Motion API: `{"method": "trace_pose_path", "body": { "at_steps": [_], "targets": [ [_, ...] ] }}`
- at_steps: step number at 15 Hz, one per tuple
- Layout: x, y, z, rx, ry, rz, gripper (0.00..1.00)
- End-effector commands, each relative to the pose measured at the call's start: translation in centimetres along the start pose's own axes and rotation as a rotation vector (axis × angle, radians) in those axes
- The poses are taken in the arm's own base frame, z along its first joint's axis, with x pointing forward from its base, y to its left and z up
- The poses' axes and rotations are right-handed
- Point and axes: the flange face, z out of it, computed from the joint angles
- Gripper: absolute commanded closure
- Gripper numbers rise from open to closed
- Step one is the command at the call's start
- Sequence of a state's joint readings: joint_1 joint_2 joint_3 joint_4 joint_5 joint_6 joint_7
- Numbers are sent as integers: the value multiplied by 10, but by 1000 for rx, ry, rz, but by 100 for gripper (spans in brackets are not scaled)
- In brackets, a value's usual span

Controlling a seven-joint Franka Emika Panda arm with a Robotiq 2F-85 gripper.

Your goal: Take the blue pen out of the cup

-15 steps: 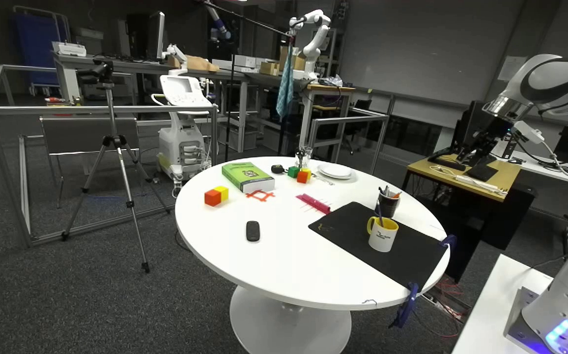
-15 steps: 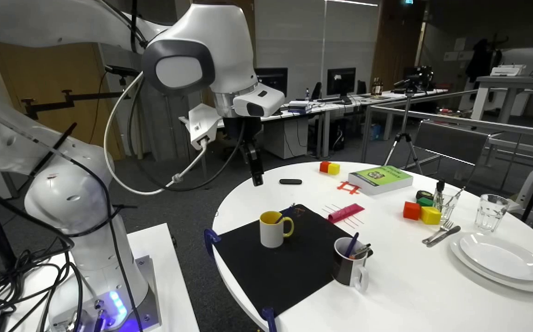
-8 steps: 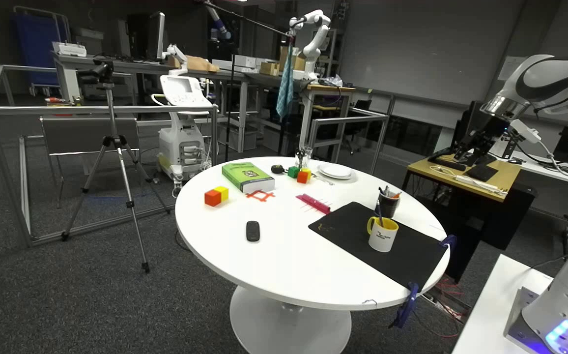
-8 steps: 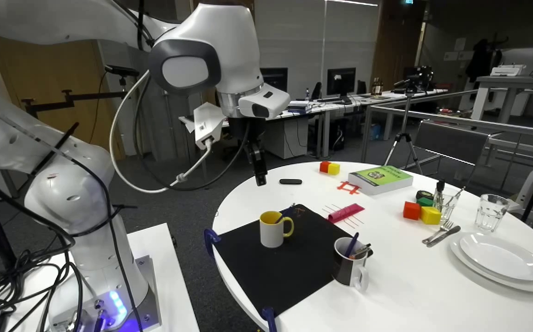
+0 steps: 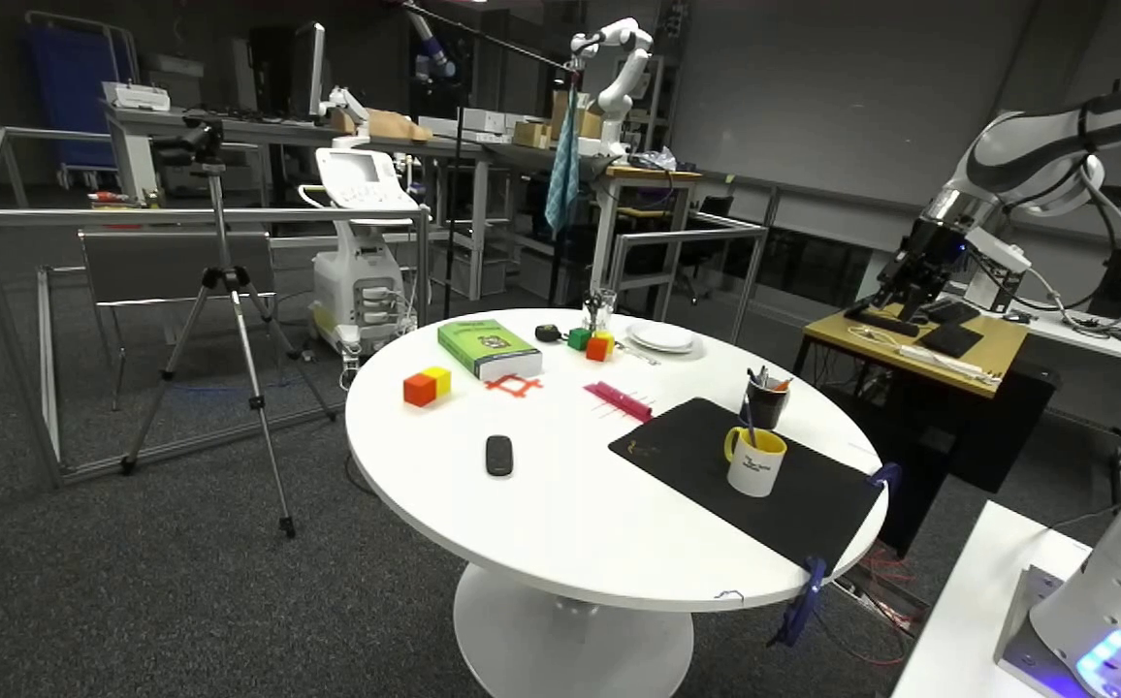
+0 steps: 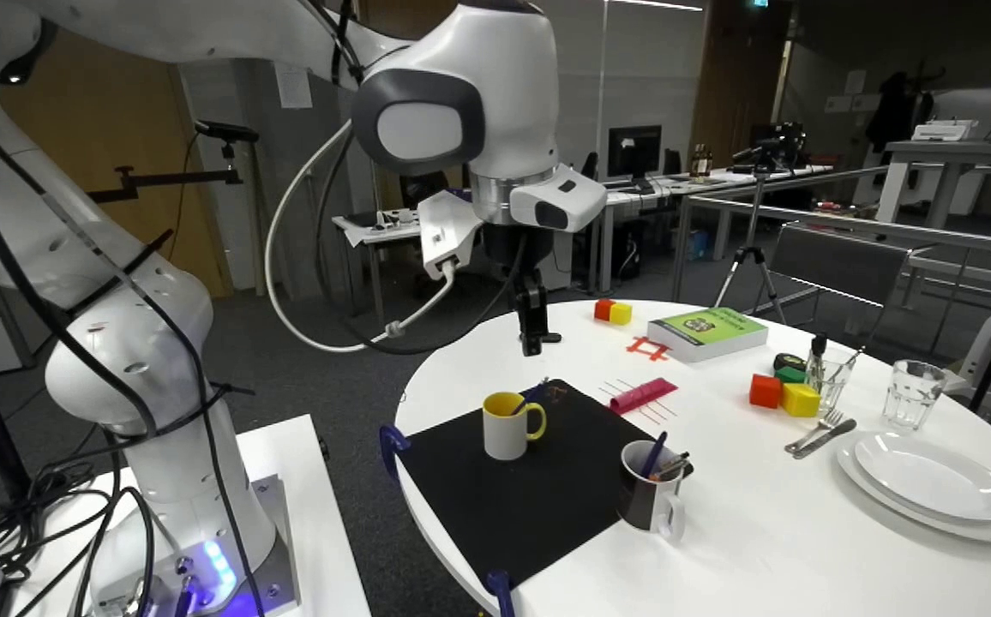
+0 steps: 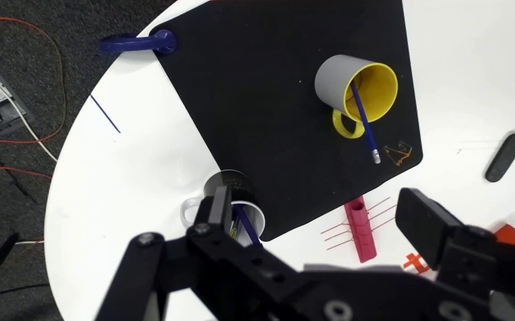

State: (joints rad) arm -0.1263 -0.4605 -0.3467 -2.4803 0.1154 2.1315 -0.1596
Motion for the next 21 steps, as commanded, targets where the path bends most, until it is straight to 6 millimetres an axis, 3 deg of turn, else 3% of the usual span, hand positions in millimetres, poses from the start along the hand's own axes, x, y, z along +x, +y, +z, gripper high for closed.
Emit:
{"method": "trace_pose_path", "body": {
  "at_steps": [1,7,12,14,15,21],
  "targets": [
    [35,15,11,-73,-72,-67,0],
    [76,37,37,-206,-145,-181,0],
    [105,42,42,-178,-108,-221,0],
    [107,41,37,-132,-125,-193,0],
    [98,38,46,-169,-125,-190,0],
    [104,37,45,-155,-104,-182,0]
  ]
}}
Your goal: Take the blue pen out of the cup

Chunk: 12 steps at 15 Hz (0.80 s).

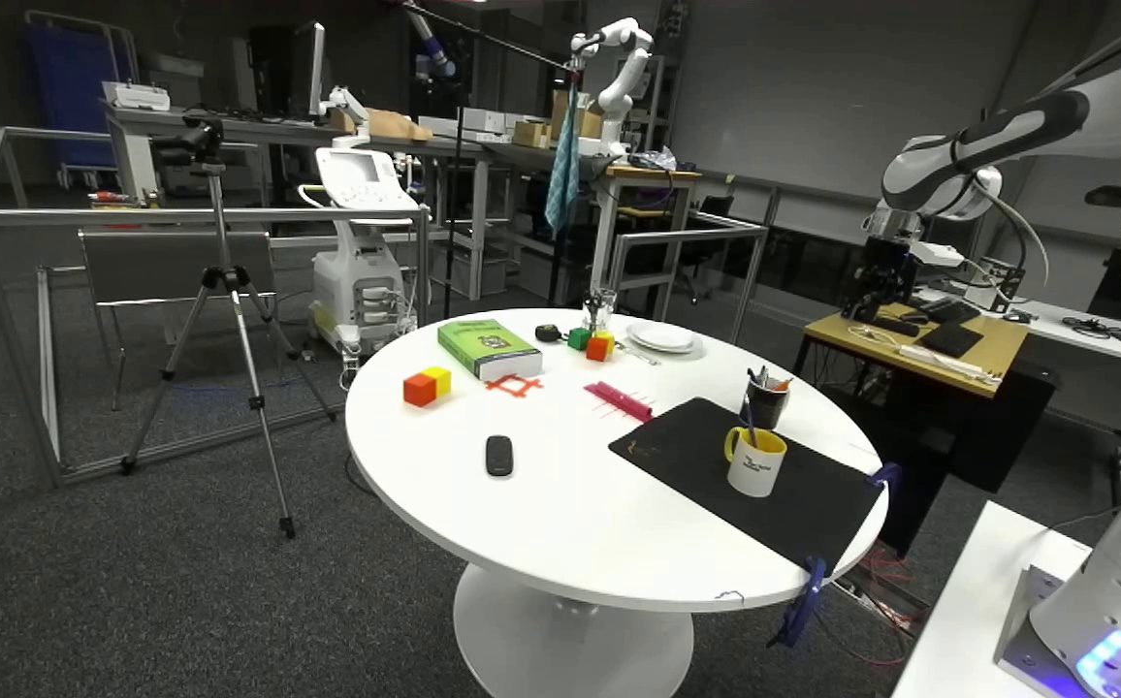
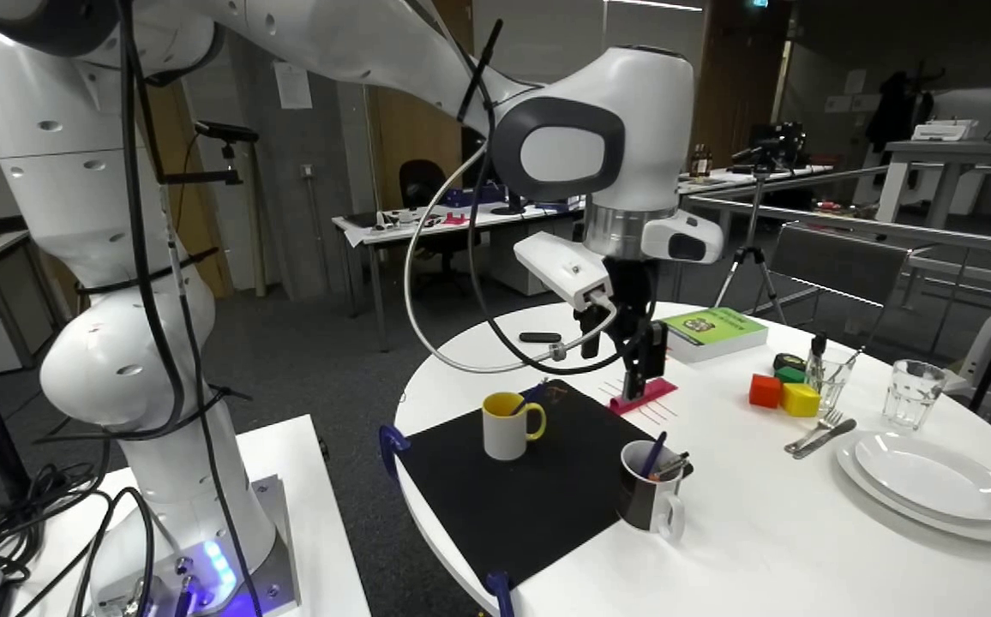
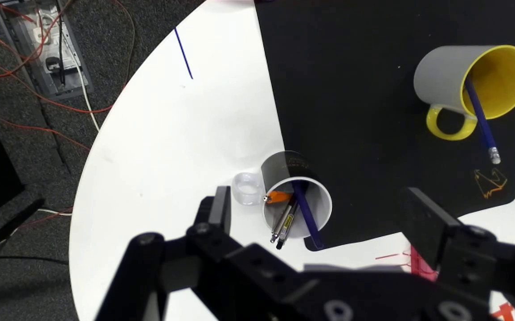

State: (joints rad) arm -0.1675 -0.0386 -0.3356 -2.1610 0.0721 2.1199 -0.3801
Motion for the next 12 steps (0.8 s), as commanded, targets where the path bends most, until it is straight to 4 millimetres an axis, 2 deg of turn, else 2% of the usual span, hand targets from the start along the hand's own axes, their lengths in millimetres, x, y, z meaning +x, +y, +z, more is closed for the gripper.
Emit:
{"method": "trace_pose_path", "body": {
  "at_steps": [1,7,12],
  "targets": [
    [6,-4,1,1,8,-2,0],
    [38,-27,20,-26,-5,-34,0],
    [69,-37,36,-42,0,-62,0]
  ]
}}
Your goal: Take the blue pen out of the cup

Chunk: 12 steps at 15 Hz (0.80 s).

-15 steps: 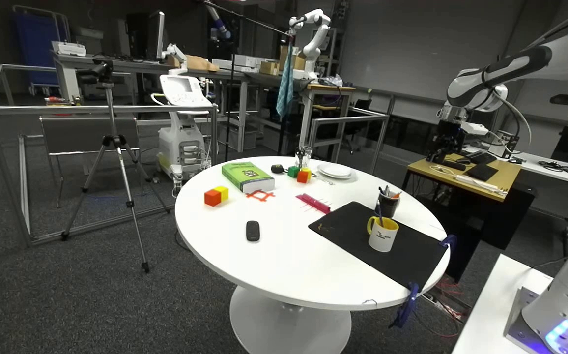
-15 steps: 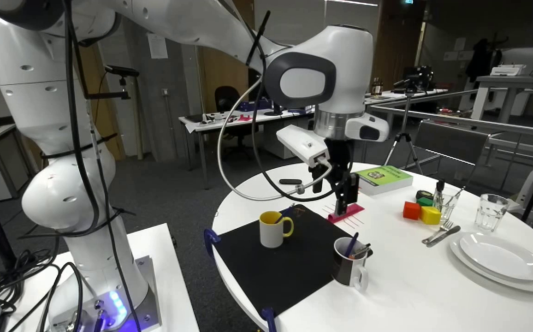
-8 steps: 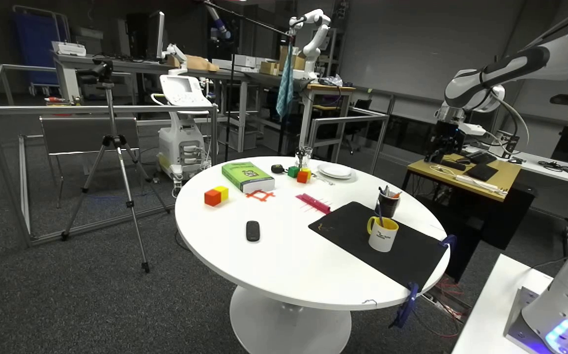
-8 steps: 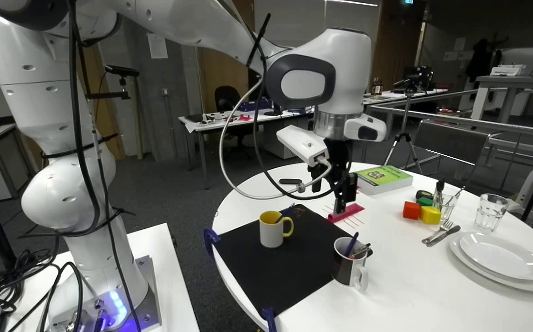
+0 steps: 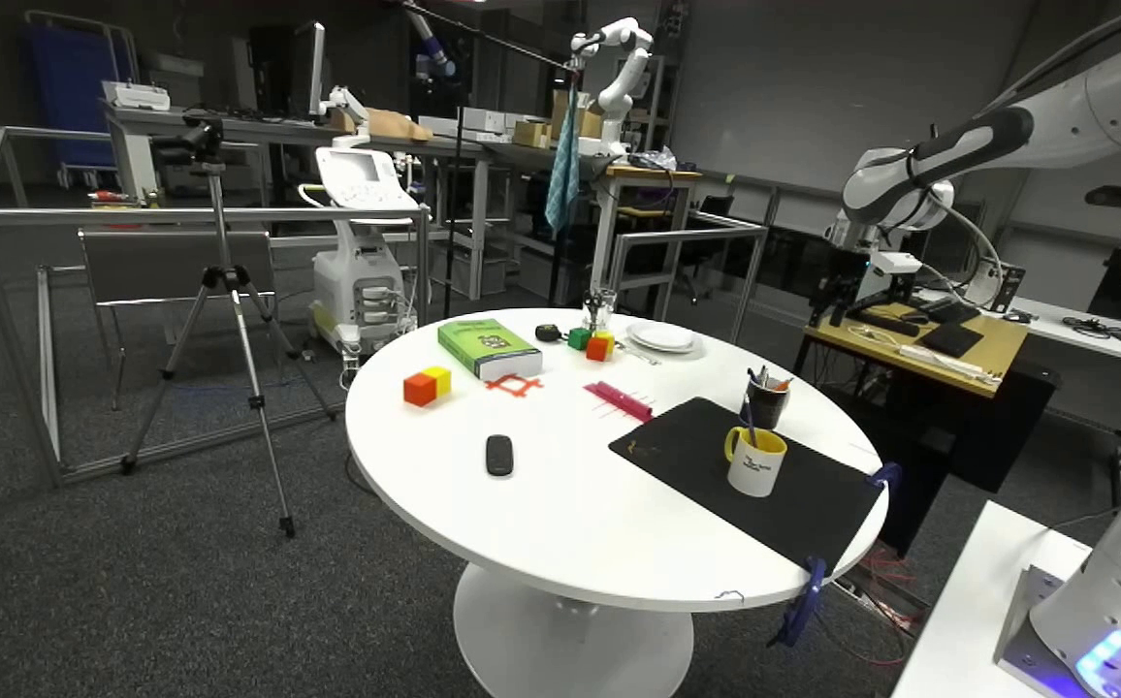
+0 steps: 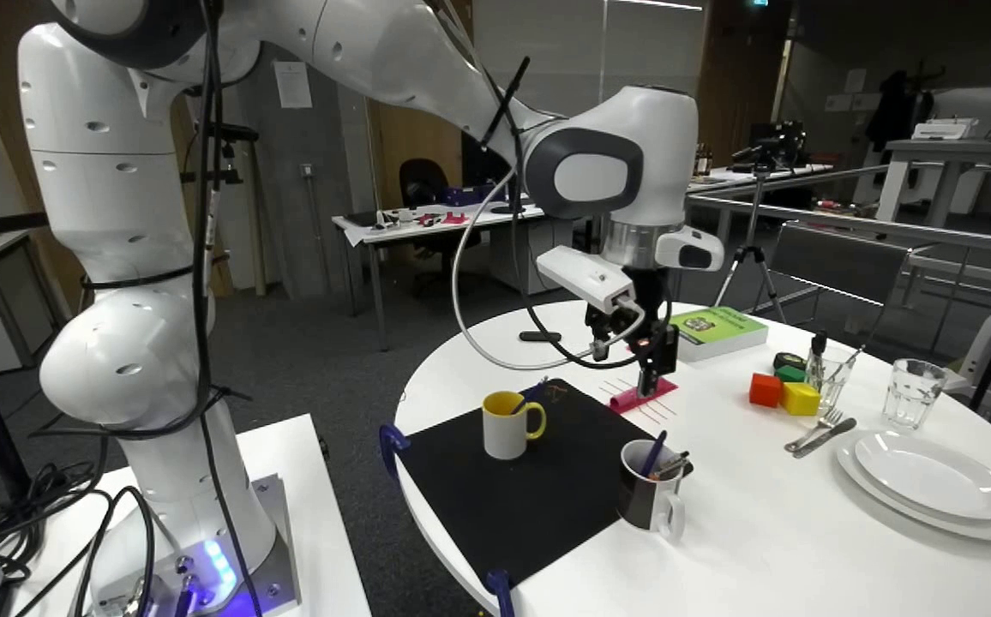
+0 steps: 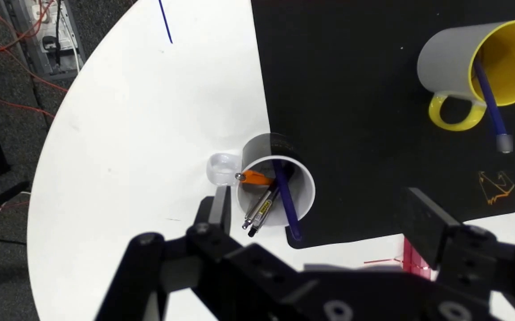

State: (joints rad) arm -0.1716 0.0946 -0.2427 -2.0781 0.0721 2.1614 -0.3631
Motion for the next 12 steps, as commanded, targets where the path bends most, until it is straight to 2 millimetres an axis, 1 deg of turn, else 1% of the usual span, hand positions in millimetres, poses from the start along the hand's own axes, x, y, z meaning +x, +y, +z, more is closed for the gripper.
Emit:
{"method": "trace_pose_path", "body": {
  "at_steps": [1,7,12],
  "targets": [
    [29,1,5,-14,16,1,0],
    [59,-4,21,-31,30,-37,0],
    [78,-8,39,-85,33,-89,0]
  ]
}}
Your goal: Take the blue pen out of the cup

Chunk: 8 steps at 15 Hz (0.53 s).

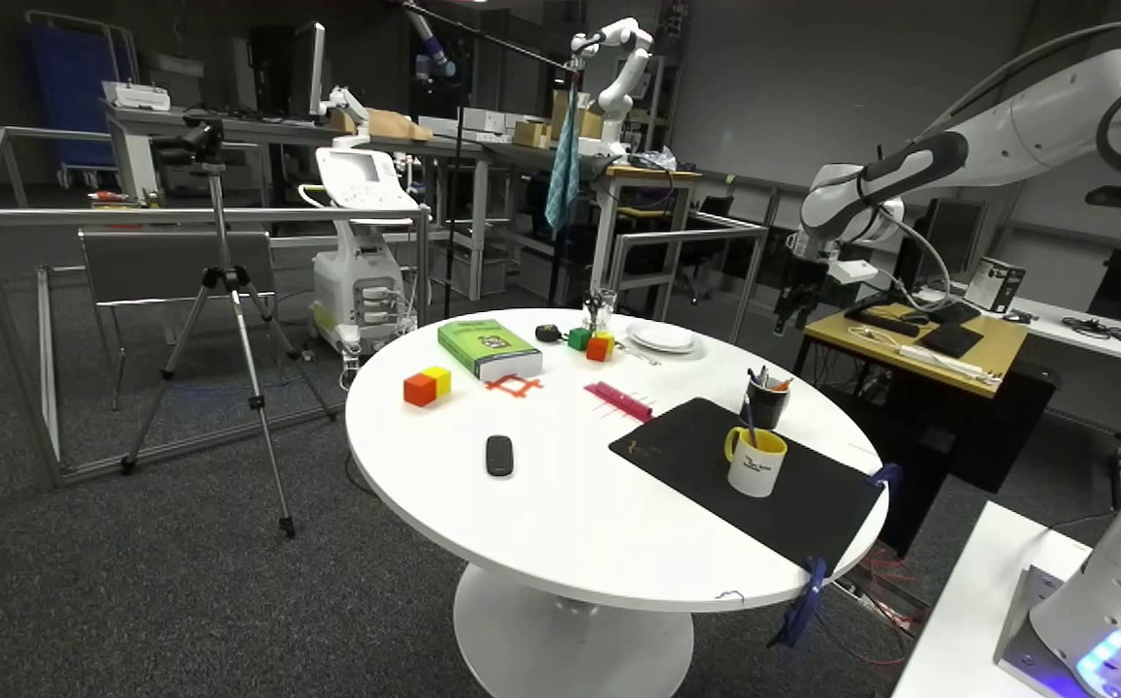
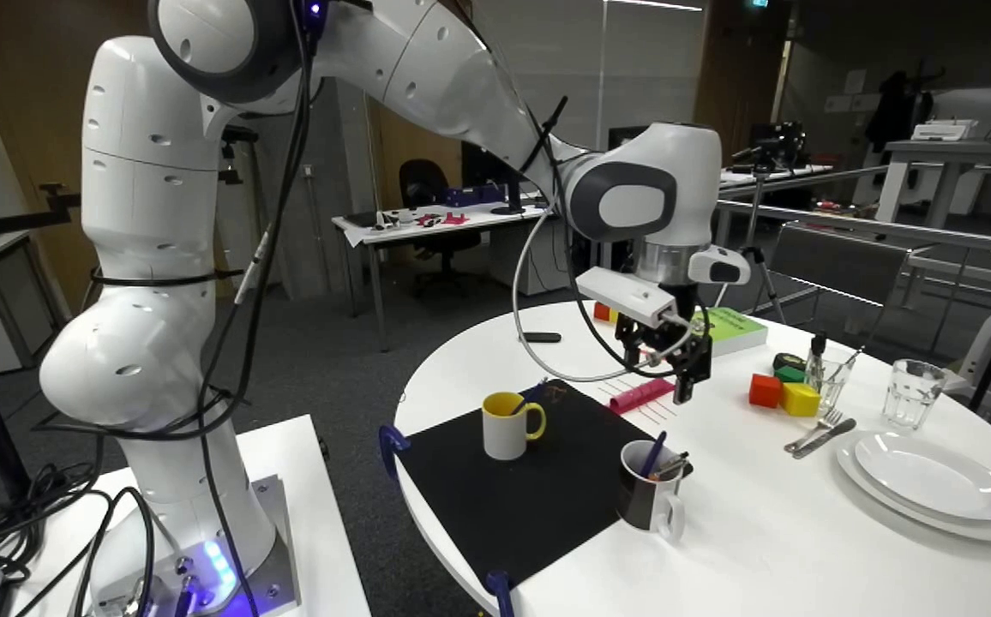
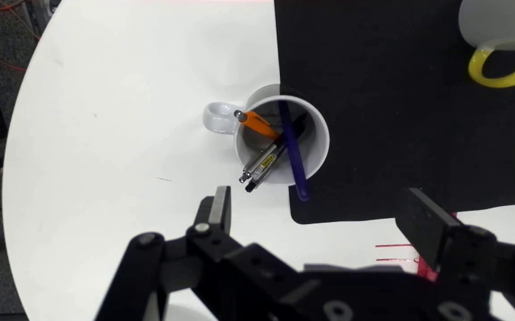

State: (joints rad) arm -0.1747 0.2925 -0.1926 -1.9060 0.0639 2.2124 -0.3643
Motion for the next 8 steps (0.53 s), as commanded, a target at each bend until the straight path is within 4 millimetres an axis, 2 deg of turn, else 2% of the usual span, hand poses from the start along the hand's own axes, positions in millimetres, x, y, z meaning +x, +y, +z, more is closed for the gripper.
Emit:
{"method": "trace_pose_path", "body": {
  "at_steps": [1,8],
  "targets": [
    [19,3,10,-57,24,-46,0],
    [33,-10,43,-119,26,-132,0]
  ]
}}
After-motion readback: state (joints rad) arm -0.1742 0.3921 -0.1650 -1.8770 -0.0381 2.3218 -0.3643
